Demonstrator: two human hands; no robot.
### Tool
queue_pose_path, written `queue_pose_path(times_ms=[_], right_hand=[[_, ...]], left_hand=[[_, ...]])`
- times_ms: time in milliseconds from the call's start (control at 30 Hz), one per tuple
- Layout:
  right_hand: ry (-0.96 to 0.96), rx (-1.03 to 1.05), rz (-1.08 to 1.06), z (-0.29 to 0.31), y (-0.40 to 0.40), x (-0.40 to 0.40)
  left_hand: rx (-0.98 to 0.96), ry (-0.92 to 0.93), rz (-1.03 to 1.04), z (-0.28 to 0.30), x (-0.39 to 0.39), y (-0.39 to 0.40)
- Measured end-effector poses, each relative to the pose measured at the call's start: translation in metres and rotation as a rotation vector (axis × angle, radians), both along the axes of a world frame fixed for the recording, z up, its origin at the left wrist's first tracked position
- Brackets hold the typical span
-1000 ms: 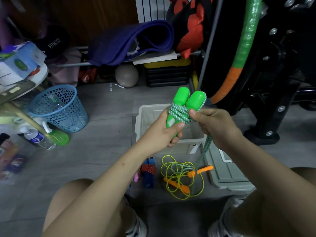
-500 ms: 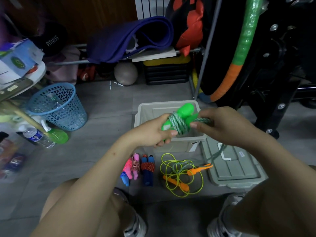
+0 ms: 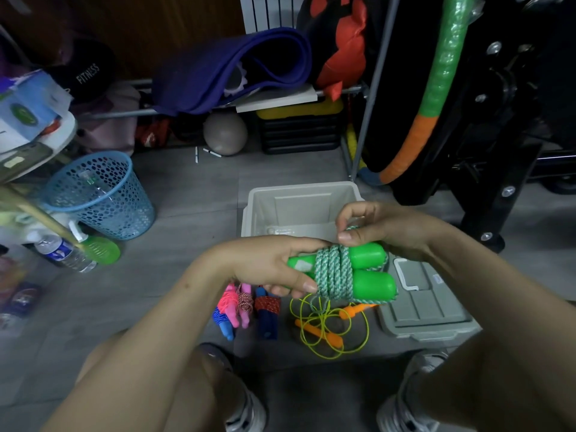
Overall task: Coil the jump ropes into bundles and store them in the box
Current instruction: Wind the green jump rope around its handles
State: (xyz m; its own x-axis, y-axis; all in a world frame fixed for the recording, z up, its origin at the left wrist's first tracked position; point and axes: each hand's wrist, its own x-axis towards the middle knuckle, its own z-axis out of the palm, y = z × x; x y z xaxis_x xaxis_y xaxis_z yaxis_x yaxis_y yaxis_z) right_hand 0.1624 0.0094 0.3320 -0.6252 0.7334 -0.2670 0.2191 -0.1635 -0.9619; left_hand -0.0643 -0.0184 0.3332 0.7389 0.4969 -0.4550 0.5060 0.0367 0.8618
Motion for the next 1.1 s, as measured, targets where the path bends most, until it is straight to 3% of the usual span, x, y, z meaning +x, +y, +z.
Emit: queue_pose_path(times_ms=[200,433,667,900,1100], right_hand=[[0.089,0.009,0.009,-0.009,-0.006,-0.006],[-0.146,0.152,0.284,0.006,-0.001,0.000],[-0.250,0.280,0.267,0.008,-0.007,-0.008],[0.025,0.199,0.035,-0.009,-0.009,-0.011],[0.200,0.009,-0.068,-0.019,-0.009,-0.010]], left_hand=[[-0.031,-0.040,-0.032,0.000,-0.008,-0.002],[-0.126,-0.015,-0.113,-0.002,-0.007,-0.003],[-0.146,0.046,-0.086,-0.004,-0.008,-0.002],[-0.079,-0.021,-0.041,-0.003,-0.016,0.000],[-0.090,-0.087,0.007,-0.003,-0.016,-0.001]])
